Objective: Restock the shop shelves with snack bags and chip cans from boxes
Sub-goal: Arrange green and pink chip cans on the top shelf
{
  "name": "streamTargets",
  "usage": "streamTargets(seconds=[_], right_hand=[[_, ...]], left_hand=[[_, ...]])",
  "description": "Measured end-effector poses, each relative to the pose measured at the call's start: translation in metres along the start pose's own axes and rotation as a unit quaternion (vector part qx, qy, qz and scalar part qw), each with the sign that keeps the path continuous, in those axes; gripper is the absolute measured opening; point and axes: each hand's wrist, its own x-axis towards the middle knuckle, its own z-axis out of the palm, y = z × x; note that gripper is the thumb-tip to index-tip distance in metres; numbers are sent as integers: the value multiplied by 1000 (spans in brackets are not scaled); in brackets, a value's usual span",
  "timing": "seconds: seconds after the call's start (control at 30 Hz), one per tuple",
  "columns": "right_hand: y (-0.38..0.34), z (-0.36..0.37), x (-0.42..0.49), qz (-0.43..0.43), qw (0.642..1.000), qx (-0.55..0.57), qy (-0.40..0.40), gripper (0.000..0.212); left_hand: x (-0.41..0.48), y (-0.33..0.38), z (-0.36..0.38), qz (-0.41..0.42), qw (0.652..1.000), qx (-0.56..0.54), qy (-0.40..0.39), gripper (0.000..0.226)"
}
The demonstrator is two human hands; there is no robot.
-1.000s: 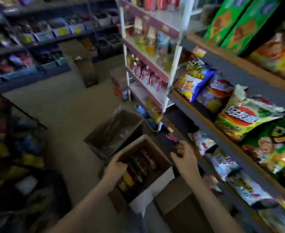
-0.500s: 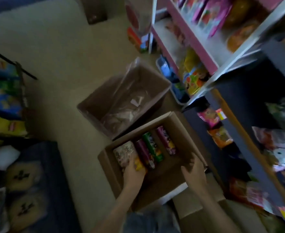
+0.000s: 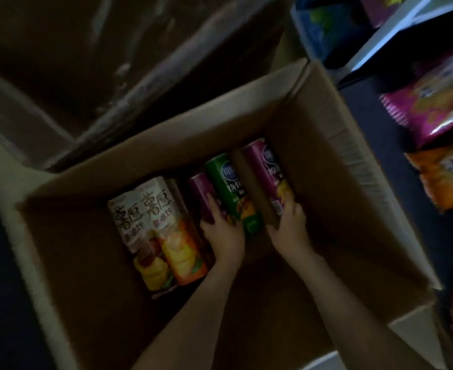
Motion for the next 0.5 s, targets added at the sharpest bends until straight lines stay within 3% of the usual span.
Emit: streamTargets(seconds=[0.17, 0.5], right_hand=[[-5, 22, 41, -45, 997, -42, -38, 93], [2, 36, 68, -79, 991, -88, -65, 92]], left_hand=[[31, -17, 20, -23, 999, 24, 14, 82], [45, -25, 27, 20, 997, 62, 45, 85]])
